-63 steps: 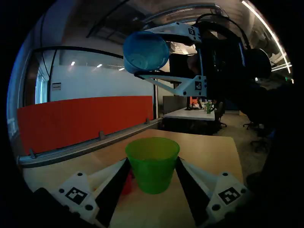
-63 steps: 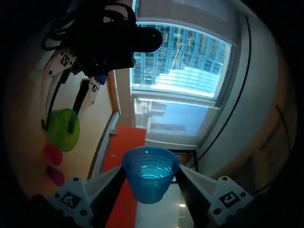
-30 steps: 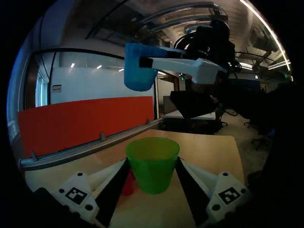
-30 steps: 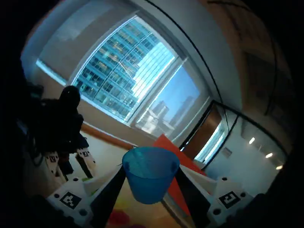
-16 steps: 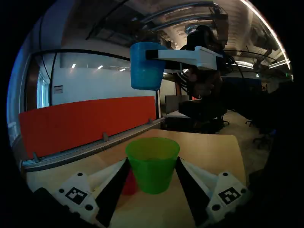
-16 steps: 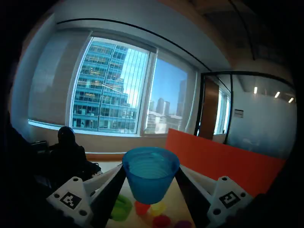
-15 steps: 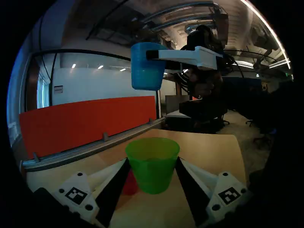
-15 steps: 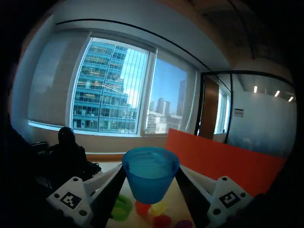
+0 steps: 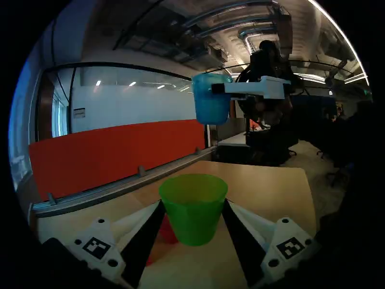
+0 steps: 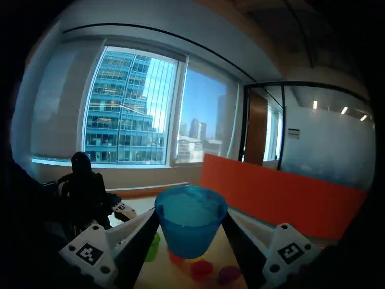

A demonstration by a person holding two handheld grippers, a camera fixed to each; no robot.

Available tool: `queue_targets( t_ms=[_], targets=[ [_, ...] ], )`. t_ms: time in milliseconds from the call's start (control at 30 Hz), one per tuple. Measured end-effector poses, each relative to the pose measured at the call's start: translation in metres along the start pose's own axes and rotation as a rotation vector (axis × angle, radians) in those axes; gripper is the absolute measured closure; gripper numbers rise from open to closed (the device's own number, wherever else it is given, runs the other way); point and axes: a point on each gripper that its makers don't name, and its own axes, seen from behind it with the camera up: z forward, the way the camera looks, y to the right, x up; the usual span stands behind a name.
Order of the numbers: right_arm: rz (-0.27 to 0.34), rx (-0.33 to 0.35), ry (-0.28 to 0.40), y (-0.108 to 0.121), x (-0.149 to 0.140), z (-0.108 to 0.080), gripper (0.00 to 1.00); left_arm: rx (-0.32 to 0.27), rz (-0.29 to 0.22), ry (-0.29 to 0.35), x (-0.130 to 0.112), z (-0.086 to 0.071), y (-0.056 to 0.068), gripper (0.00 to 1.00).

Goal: Pour water

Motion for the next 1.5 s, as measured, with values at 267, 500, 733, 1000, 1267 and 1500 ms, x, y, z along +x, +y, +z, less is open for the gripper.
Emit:
queue_targets(
  t_ms=[267,500,733,1000,1267,1500],
  targets=[
    [0.023,-0.029,-0.017,0.012,-0.014,-0.020,0.11,0.024,0.004,-0.011,0.000,-0.008,-0.009,0.17],
    [0.033,-0.045,-0.027,0.020,-0.024,-0.029,0.11,0.044,0.011,-0.020,0.000,-0.012,-0.016,0.17],
    [0.051,-0.050,-0.036,0.024,-0.040,-0.033,0.11,0.037,0.015,-0.041,-0.009,-0.010,-0.014,0.17],
    [0.054,-0.041,-0.070,0.024,-0.070,-0.033,0.11,0.024,0.017,-0.084,-0.025,-0.005,-0.011,0.17],
    [0.054,-0.039,-0.104,0.026,-0.096,-0.031,0.10,0.023,0.012,-0.133,-0.043,0.001,-0.015,0.17],
    [0.014,-0.036,-0.159,0.026,-0.123,-0.030,0.10,0.016,0.013,-0.184,-0.059,0.002,-0.016,0.17]
  ],
)
